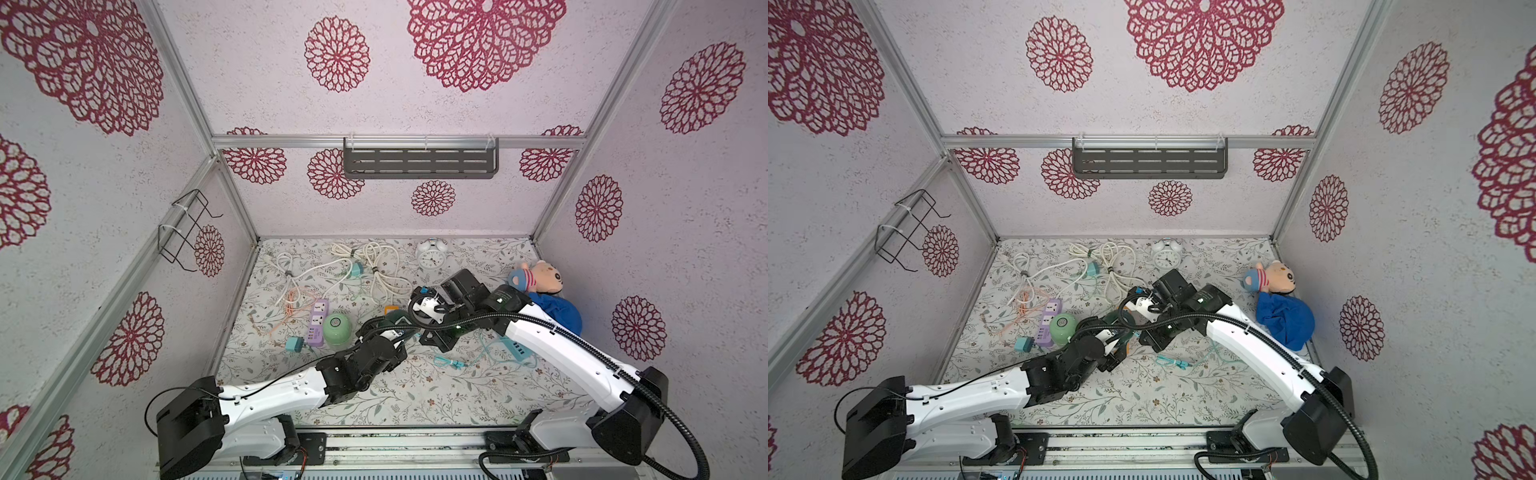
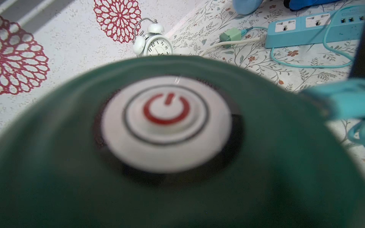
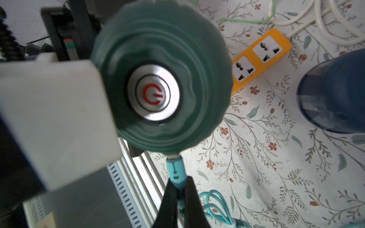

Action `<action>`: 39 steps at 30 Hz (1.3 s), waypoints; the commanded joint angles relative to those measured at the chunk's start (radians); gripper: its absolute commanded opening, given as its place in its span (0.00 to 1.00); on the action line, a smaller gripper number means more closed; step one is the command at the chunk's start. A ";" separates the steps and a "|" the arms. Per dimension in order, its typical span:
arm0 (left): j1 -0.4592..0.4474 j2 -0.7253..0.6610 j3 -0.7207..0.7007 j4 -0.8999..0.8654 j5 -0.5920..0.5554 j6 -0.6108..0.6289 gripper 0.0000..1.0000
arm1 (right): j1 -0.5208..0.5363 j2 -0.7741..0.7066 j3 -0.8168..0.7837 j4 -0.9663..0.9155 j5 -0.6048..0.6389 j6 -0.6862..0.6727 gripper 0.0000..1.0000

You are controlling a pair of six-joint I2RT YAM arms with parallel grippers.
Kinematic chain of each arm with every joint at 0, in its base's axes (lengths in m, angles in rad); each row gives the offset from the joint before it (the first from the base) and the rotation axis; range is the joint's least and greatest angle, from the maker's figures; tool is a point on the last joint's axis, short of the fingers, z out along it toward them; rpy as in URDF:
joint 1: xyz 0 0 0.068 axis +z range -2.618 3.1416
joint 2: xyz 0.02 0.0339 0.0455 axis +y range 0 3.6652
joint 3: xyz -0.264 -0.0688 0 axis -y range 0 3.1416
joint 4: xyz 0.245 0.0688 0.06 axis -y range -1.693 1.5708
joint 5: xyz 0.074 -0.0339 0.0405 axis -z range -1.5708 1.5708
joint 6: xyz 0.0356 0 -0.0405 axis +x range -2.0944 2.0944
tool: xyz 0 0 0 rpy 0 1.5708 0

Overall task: Charge the cordless meat grinders
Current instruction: Insert the charging cable into the cordless meat grinder.

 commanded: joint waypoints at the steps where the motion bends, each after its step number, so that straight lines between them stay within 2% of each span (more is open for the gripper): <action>1: -0.133 0.016 0.021 0.033 0.248 0.097 0.50 | -0.044 0.005 0.086 0.407 0.034 0.051 0.00; 8: -0.144 0.061 0.048 0.050 0.257 0.107 0.50 | -0.013 0.015 0.082 0.435 0.022 0.073 0.00; 17: -0.162 0.052 0.030 0.050 0.247 0.097 0.49 | -0.054 0.020 0.107 0.380 0.039 0.014 0.00; 24: -0.158 0.062 0.024 0.089 0.215 0.090 0.50 | -0.048 0.024 0.103 0.355 -0.039 0.018 0.01; 28: -0.139 0.055 0.013 0.119 0.207 0.057 0.50 | -0.047 -0.006 0.062 0.323 -0.040 0.008 0.16; 31: -0.106 0.044 -0.002 0.148 0.213 0.016 0.50 | -0.046 -0.035 0.033 0.254 -0.002 -0.005 0.30; 36: -0.052 0.043 -0.057 0.255 0.222 -0.037 0.50 | -0.049 -0.131 -0.037 0.148 0.145 0.026 0.54; 39: -0.038 0.076 -0.073 0.320 0.231 -0.054 0.50 | -0.056 -0.219 -0.091 0.148 0.207 0.065 0.62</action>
